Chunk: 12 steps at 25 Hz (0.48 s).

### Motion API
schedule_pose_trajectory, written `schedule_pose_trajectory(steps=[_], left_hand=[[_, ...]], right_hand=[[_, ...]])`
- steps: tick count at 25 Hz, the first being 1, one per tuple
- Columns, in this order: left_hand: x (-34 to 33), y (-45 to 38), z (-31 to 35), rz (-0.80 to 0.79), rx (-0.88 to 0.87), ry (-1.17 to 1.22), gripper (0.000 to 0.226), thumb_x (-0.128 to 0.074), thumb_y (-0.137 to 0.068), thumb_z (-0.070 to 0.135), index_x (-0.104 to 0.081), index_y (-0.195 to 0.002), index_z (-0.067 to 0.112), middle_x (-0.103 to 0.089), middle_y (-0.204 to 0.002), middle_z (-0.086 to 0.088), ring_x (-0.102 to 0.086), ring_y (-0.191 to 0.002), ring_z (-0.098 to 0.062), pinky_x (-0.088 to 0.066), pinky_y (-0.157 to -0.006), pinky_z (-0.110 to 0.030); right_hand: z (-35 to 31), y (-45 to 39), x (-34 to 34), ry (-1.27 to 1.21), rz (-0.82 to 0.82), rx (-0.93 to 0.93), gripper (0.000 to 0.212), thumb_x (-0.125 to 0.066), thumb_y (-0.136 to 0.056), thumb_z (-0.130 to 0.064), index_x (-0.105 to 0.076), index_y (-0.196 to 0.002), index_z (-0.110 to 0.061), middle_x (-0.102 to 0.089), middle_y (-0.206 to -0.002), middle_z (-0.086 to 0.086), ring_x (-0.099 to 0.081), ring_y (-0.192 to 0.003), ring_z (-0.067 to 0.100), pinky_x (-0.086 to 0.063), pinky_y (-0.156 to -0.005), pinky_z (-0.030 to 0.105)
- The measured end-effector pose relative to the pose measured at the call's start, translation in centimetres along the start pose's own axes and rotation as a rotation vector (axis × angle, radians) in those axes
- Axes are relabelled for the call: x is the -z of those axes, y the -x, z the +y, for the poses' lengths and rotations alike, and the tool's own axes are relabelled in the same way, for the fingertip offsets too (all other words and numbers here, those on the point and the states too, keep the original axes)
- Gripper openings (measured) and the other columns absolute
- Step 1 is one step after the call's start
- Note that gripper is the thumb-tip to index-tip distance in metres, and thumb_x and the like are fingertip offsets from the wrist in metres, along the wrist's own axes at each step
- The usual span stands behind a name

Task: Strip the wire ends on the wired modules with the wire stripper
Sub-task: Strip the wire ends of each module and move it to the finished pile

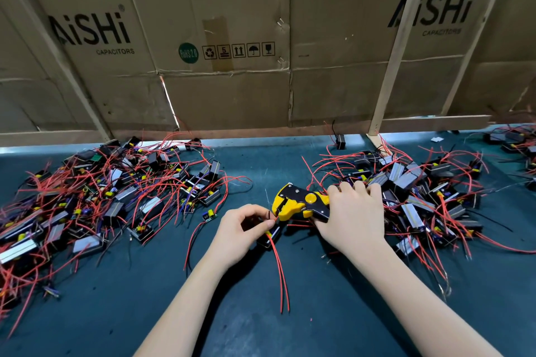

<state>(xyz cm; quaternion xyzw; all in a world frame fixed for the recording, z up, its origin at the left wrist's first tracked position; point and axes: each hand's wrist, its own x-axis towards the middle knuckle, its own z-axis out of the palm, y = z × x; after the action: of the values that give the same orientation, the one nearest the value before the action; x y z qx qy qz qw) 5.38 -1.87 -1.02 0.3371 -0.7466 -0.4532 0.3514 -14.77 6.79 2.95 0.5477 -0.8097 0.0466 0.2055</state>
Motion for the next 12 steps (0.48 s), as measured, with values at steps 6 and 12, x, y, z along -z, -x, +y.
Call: schedule_pose_trajectory(steps=[6, 12], left_hand=[[-0.21, -0.01, 0.17, 0.026, 0.019, -0.03, 0.012, -0.073, -0.086, 0.01, -0.072, -0.08, 0.021, -0.073, -0.083, 0.002, -0.064, -0.075, -0.026, -0.052, -0.078, -0.044], [-0.26, 0.13, 0.31, 0.047, 0.018, -0.022, 0.012, -0.075, -0.083, 0.01, -0.072, -0.077, 0.02, -0.072, -0.081, -0.001, -0.062, -0.072, -0.027, -0.052, -0.075, -0.045]], right_hand=[[0.04, 0.07, 0.64, 0.03, 0.007, 0.02, 0.045, -0.063, -0.073, -0.065, -0.059, -0.081, -0.021, -0.067, -0.086, 0.0, -0.061, -0.088, 0.025, -0.03, -0.084, 0.041], [0.19, -0.64, 0.97, 0.017, -0.051, 0.04, 0.042, -0.058, -0.077, -0.067, -0.048, -0.075, -0.026, -0.066, -0.082, -0.005, -0.065, -0.084, 0.02, -0.027, -0.086, 0.04]])
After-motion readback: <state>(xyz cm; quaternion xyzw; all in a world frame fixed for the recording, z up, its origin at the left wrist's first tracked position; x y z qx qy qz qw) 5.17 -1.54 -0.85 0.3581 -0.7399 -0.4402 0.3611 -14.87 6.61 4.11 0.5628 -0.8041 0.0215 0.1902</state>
